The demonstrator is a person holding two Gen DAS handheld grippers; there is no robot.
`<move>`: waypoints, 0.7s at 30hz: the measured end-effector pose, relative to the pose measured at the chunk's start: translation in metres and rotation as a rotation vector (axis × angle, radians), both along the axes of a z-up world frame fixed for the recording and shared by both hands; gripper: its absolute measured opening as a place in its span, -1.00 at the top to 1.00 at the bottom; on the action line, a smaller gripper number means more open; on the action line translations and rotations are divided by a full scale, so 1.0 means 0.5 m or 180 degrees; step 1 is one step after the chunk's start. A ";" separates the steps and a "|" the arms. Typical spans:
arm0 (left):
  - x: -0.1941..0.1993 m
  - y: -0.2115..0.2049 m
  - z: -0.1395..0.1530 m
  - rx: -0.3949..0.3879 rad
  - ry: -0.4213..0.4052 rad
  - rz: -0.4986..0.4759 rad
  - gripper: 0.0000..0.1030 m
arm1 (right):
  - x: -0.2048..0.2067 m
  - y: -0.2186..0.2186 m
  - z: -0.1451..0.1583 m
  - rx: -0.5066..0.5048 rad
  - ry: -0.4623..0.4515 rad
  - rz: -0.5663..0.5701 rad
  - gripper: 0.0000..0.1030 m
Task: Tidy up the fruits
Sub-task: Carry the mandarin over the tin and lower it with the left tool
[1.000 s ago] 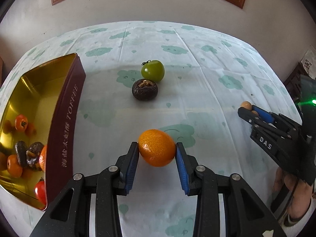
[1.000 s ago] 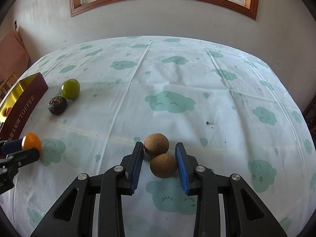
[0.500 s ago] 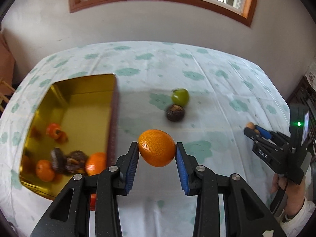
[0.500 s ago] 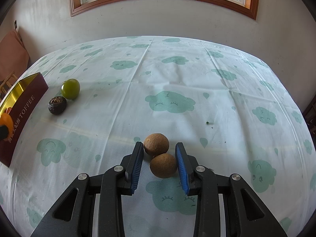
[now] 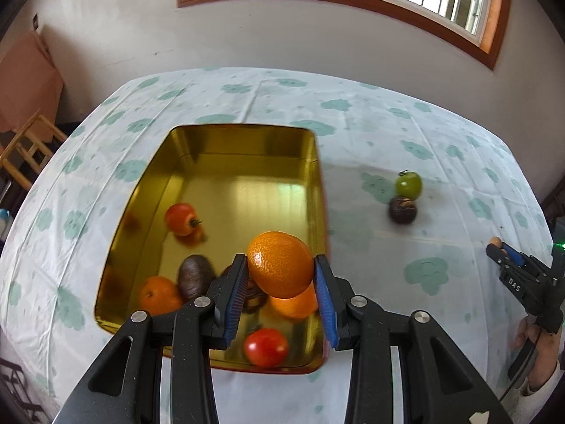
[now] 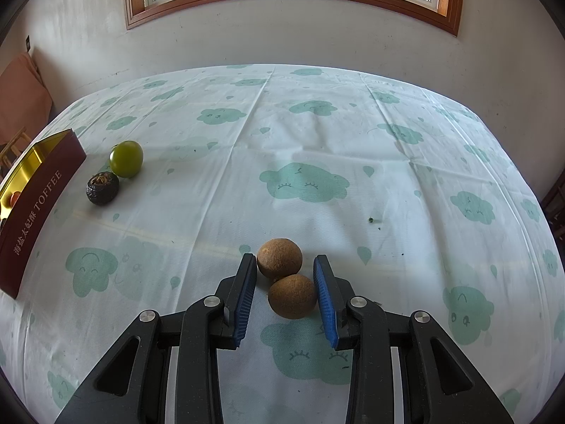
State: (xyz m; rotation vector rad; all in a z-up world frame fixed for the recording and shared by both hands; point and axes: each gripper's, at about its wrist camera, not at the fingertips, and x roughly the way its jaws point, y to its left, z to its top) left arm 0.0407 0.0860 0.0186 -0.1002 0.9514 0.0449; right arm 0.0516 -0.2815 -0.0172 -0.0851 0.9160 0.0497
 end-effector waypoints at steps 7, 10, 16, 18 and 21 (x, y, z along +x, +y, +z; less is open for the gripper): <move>-0.013 0.041 -0.016 -0.0013 0.0093 0.0101 0.35 | 0.000 0.000 0.000 0.0000 0.0000 0.0001 0.33; -0.017 0.052 -0.020 0.0027 0.0115 0.0124 0.35 | 0.000 0.000 0.000 -0.0002 0.0000 0.0001 0.33; -0.025 0.070 -0.037 0.0065 0.0195 0.0159 0.35 | 0.000 0.000 0.000 -0.0003 -0.0001 0.0002 0.33; -0.027 0.076 -0.044 0.0065 0.0221 0.0175 0.35 | 0.000 -0.001 0.000 -0.0003 -0.0001 0.0002 0.33; -0.030 0.083 -0.051 0.0078 0.0251 0.0190 0.35 | 0.000 0.000 0.000 -0.0005 -0.0001 0.0003 0.33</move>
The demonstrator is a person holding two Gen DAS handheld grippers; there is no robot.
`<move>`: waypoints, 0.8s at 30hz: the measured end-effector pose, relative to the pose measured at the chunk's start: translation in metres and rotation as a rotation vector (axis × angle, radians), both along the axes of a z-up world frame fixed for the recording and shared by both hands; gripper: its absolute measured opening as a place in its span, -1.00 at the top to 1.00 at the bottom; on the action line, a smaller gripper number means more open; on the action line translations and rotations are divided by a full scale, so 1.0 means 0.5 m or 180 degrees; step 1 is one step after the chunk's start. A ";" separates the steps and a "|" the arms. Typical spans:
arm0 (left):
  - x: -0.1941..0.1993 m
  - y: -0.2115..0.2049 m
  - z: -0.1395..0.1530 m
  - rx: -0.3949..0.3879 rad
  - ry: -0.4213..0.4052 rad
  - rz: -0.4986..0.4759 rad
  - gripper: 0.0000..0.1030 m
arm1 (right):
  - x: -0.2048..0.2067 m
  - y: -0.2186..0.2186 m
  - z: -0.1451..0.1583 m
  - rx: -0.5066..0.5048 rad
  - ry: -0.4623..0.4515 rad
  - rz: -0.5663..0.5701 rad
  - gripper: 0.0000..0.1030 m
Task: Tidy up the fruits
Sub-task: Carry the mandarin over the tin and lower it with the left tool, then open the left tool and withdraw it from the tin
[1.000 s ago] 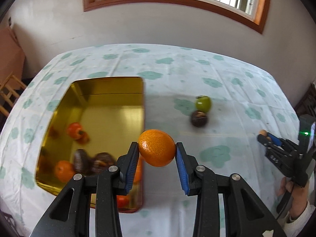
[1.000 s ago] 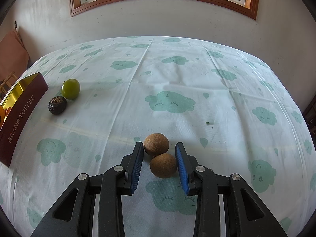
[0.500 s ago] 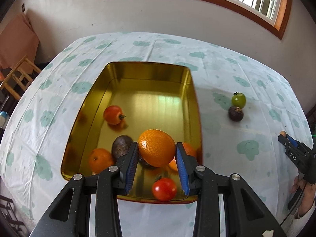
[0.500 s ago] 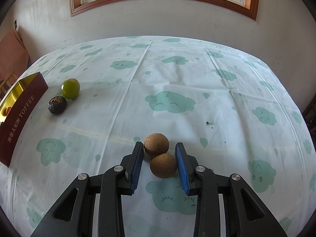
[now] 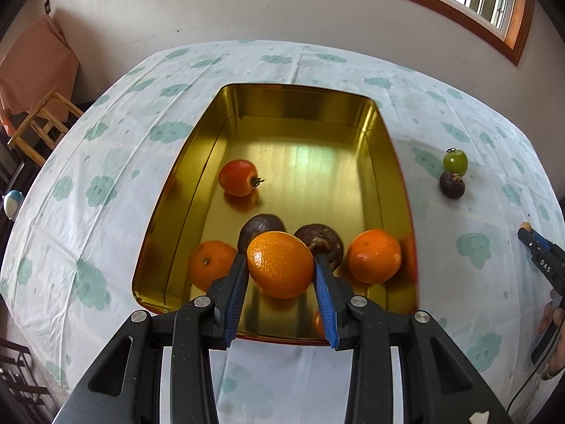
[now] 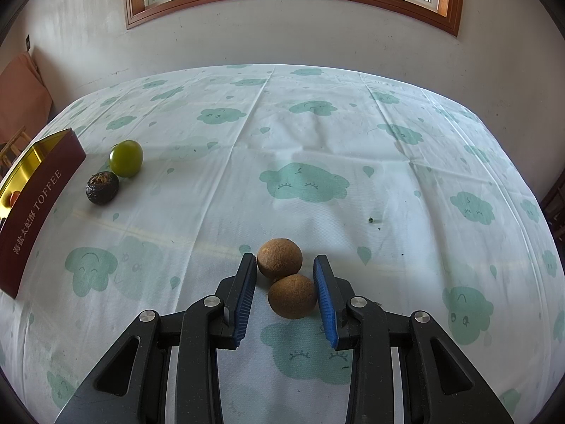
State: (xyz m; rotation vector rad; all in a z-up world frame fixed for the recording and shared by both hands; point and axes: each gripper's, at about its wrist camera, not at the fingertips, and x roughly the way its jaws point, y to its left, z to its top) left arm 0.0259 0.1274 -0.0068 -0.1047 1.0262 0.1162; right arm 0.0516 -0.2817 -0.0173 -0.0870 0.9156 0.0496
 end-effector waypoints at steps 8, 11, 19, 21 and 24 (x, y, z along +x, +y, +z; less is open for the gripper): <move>-0.003 0.000 -0.007 0.0005 0.0039 -0.0019 0.35 | -0.001 0.001 0.000 0.0000 0.0000 0.0001 0.33; -0.003 0.000 -0.011 0.0025 0.0056 -0.0023 0.43 | -0.001 0.001 0.000 0.0001 0.0000 0.0001 0.33; 0.000 0.001 -0.014 0.0037 0.0083 -0.0044 0.43 | -0.001 0.002 0.000 -0.0001 -0.0001 0.0002 0.33; 0.000 0.000 -0.014 0.0036 0.0083 -0.0046 0.43 | -0.001 0.001 0.000 -0.0002 -0.0001 0.0002 0.33; -0.001 0.000 -0.015 0.0036 0.0084 -0.0045 0.43 | -0.001 0.002 0.000 -0.0002 -0.0001 0.0002 0.33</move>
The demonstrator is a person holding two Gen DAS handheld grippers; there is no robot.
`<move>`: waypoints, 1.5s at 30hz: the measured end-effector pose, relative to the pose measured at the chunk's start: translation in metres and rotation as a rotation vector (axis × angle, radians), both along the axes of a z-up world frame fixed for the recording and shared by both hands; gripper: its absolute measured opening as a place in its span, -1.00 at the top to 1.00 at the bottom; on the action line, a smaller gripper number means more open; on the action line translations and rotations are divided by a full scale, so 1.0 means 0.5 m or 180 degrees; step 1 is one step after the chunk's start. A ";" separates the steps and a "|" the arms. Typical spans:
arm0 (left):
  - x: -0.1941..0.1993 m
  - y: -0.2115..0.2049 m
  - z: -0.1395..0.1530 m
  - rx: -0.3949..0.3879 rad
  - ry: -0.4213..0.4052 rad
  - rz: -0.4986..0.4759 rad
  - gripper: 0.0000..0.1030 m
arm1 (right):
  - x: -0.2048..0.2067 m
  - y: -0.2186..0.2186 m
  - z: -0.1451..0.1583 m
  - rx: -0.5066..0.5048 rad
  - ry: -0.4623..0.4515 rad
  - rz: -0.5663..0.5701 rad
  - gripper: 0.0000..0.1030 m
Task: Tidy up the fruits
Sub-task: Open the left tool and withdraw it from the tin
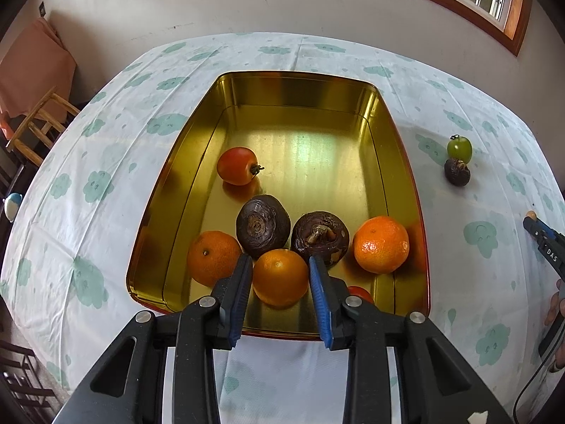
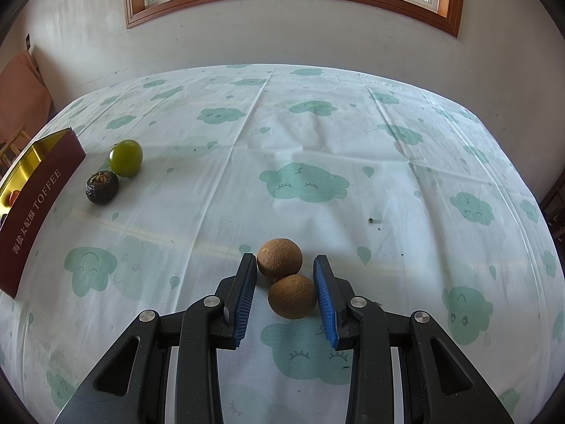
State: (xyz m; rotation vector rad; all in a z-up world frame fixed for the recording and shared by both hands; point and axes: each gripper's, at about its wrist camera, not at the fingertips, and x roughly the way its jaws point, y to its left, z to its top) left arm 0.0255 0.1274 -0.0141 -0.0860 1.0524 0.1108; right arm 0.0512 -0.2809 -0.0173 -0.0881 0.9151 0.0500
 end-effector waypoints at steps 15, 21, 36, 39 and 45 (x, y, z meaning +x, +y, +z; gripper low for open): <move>-0.005 0.001 0.000 -0.0100 -0.0030 -0.0011 0.30 | 0.000 0.001 0.000 -0.0001 0.0000 0.0002 0.32; -0.010 -0.006 0.017 -0.0061 -0.0126 -0.0038 0.17 | 0.000 0.000 0.000 0.0001 0.0000 0.0002 0.32; -0.020 0.006 0.032 -0.0016 -0.0159 0.0062 0.12 | 0.000 0.000 0.000 -0.0003 0.0000 0.0004 0.32; -0.025 0.012 0.035 0.0023 -0.0206 0.0094 0.12 | 0.000 0.000 0.000 0.0000 0.0000 0.0004 0.32; -0.030 0.015 0.039 0.0064 -0.0221 0.0055 0.12 | -0.002 -0.002 0.001 0.0055 0.0004 0.0005 0.29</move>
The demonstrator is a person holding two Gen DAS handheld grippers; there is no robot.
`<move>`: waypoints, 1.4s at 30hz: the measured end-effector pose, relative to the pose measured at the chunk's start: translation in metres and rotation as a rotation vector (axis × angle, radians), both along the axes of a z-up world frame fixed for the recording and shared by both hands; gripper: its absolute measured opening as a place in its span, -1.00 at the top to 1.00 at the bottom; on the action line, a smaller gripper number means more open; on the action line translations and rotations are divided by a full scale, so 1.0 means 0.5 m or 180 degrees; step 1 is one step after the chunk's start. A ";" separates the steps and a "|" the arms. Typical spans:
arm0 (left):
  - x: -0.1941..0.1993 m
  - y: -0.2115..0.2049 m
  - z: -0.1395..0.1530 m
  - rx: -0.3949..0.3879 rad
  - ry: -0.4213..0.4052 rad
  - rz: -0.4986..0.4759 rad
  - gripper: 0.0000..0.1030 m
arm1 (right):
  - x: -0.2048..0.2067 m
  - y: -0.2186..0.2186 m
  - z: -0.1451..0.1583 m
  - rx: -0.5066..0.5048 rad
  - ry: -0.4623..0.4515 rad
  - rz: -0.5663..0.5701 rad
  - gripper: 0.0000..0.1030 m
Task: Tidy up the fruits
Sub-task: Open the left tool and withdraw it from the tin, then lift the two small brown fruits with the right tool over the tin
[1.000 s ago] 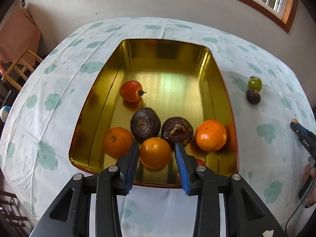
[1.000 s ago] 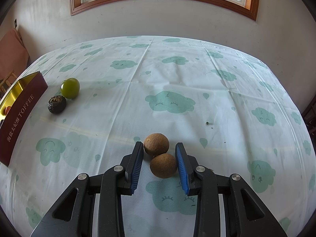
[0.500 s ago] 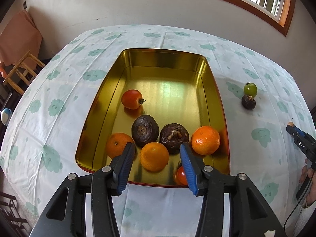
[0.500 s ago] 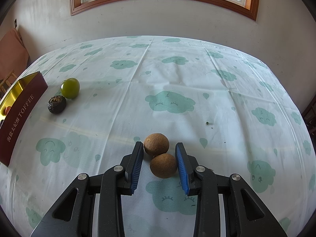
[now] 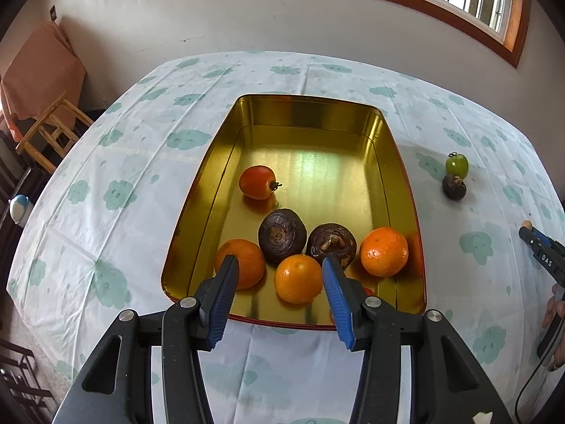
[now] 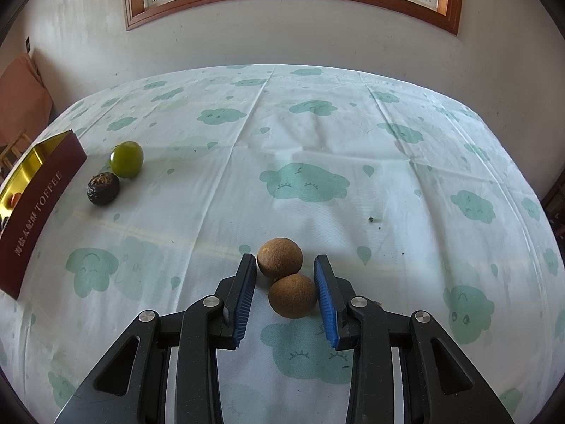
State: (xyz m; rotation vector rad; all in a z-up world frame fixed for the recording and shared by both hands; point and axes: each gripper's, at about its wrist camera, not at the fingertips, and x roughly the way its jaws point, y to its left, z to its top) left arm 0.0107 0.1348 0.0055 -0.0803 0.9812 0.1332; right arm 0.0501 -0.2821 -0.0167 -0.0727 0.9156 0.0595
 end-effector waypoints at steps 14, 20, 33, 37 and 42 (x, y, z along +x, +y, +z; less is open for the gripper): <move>-0.008 0.005 -0.001 -0.0164 -0.0033 -0.0035 0.12 | -0.022 -0.005 0.000 0.0054 0.0008 0.0042 0.16; -0.011 0.002 -0.005 -0.0100 0.0004 -0.0021 0.01 | -0.023 -0.007 0.000 -0.0004 0.0008 0.0063 0.17; -0.016 -0.003 -0.014 -0.0024 0.0062 -0.0017 -0.29 | -0.022 -0.009 0.002 -0.0042 0.0003 0.0014 0.49; -0.018 -0.001 -0.009 -0.0038 0.0039 -0.0020 -0.34 | -0.021 -0.010 0.002 -0.0035 0.0007 -0.0005 0.49; -0.019 0.000 -0.006 -0.0038 0.0026 -0.0036 -0.47 | -0.029 0.005 0.007 -0.0026 0.0001 0.0019 0.49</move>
